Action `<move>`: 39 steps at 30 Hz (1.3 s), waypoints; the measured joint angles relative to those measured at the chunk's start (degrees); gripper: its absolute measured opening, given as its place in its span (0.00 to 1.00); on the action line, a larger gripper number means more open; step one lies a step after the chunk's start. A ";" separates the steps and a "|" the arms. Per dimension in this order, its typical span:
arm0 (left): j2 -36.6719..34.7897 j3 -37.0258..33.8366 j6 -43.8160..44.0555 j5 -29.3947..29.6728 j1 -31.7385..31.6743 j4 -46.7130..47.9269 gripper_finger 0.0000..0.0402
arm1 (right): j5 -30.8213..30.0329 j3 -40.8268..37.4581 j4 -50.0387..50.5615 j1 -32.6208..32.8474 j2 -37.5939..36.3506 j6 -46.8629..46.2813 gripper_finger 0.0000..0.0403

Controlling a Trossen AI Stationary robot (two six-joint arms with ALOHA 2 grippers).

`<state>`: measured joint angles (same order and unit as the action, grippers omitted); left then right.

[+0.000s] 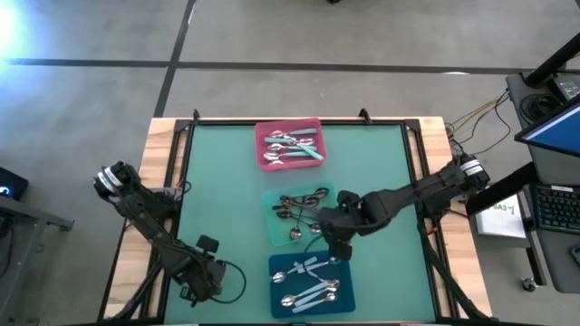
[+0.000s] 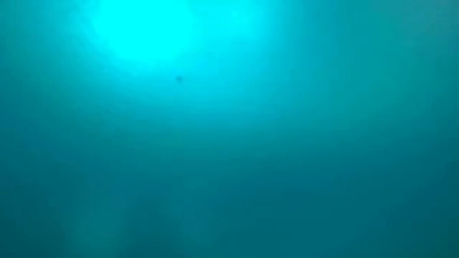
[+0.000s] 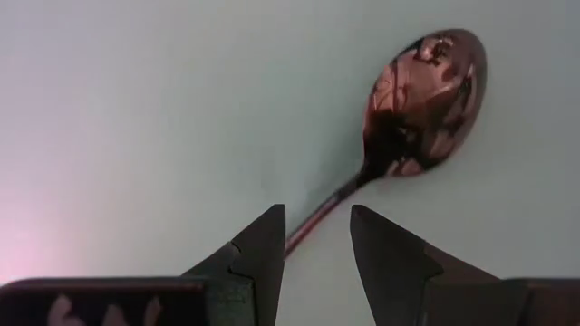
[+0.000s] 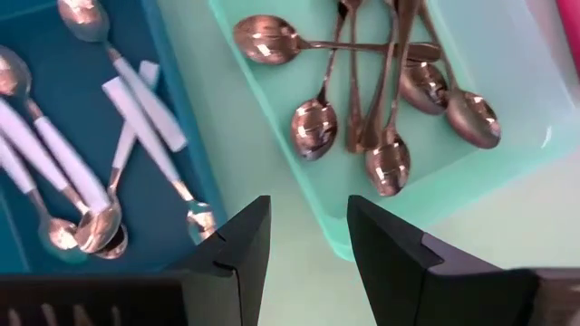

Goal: Sort silverware by color (type)
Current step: Put the black spoon into the green bin

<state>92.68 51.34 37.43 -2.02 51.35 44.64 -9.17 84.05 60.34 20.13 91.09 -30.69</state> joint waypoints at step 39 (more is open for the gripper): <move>-5.74 11.52 -8.92 25.21 -16.57 -7.82 0.00 | -5.96 -7.80 12.61 12.46 -2.58 -13.19 0.34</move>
<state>86.94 62.86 28.50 23.19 34.78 36.82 -15.12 76.25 72.95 32.58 88.51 -43.88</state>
